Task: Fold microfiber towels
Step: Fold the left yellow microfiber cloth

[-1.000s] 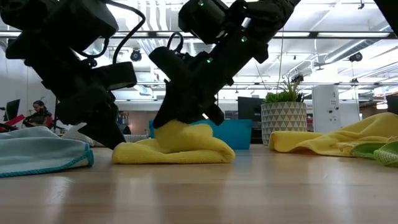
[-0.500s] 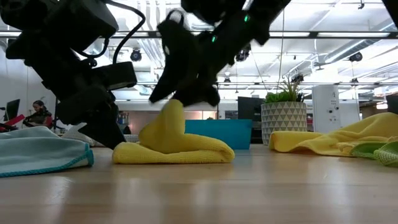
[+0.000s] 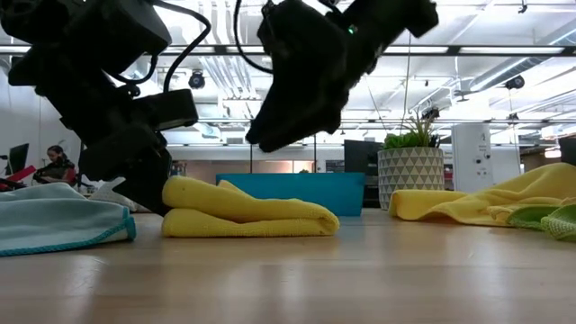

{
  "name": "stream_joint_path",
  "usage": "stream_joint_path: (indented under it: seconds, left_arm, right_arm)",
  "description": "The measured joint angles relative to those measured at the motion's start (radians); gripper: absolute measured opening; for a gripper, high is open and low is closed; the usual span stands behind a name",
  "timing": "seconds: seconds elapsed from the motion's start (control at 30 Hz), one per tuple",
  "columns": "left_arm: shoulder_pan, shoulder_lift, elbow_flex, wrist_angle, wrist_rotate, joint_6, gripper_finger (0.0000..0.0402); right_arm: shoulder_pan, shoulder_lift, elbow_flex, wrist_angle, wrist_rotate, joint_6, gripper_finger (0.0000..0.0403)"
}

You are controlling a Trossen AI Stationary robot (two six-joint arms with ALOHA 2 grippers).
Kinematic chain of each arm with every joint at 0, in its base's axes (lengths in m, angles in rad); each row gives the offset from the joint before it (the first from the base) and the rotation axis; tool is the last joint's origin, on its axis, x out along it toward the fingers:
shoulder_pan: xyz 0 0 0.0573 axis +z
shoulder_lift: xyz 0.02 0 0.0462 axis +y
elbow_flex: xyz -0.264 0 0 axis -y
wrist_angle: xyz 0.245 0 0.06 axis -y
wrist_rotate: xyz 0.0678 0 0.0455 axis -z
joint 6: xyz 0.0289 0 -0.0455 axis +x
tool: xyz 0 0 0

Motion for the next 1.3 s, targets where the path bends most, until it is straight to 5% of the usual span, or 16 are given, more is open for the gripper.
stream_joint_path:
  seconds: [0.37, 0.77, 1.3]
  left_arm:
    - [0.001, 0.000, 0.000, 0.000, 0.017, 0.000, 0.0000]
    - [0.001, 0.000, 0.000, -0.001, 0.020, 0.001, 0.0000]
    - [0.001, 0.000, 0.000, -0.002, 0.018, 0.001, 0.0000]
  right_arm:
    - [0.021, 0.181, -0.011, 0.306, -0.003, -0.135, 0.0182]
    - [0.029, 0.172, 0.014, 0.194, 0.000, -0.148, 0.0016]
    - [0.062, 0.183, 0.018, 0.189, -0.032, -0.174, 0.0009]
